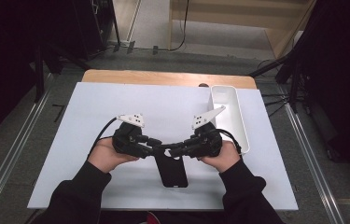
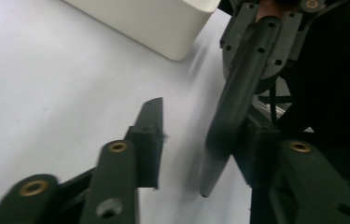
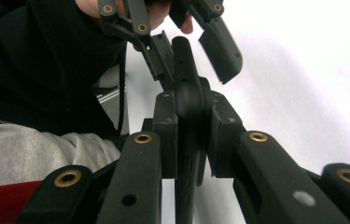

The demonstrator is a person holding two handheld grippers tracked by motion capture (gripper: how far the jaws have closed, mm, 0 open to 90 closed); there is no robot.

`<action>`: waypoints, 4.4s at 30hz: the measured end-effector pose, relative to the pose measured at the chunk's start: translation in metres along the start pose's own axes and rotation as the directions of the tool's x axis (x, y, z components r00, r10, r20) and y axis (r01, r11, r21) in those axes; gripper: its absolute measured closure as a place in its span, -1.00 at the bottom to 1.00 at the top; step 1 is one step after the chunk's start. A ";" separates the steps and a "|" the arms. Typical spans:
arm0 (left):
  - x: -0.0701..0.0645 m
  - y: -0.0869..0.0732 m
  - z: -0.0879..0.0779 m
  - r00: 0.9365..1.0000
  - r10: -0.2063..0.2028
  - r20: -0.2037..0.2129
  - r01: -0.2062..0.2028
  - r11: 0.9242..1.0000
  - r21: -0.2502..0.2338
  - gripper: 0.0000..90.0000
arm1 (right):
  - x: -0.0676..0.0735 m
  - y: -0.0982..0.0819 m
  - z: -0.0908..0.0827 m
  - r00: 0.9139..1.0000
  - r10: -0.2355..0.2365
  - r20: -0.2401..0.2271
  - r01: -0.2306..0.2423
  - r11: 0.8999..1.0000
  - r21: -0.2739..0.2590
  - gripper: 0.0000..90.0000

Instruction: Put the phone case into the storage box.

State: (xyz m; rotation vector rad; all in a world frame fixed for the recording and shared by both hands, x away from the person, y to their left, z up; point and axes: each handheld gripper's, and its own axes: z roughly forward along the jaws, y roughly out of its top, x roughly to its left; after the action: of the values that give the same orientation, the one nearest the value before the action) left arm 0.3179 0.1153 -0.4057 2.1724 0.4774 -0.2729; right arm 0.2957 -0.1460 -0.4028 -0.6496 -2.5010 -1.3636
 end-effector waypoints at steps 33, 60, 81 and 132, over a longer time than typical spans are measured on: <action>-0.005 0.004 -0.008 0.999 -0.010 0.050 0.009 1.000 0.006 0.75 | -0.001 0.000 -0.006 0.999 0.042 0.016 -0.041 0.998 -0.039 0.47; -0.006 0.012 -0.034 0.985 -0.134 -0.106 0.135 0.991 -0.005 0.74 | -0.002 -0.007 -0.006 0.971 0.150 0.185 -0.137 0.987 -0.086 -0.23; -0.002 0.013 -0.049 0.945 -0.230 -0.232 0.219 0.973 -0.072 0.74 | -0.001 -0.014 0.009 0.929 0.153 0.336 -0.118 0.985 -0.123 -0.76; 0.004 0.012 -0.024 0.883 -0.376 -0.281 0.346 0.926 -0.151 0.74 | 0.023 -0.017 0.059 0.828 0.240 0.506 -0.118 0.958 -0.262 -1.00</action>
State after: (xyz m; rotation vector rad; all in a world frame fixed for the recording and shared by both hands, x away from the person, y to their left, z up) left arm 0.3273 0.1294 -0.3841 2.0258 1.0578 -0.1091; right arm 0.2685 -0.0980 -0.4383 -1.4601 -2.5974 -1.5681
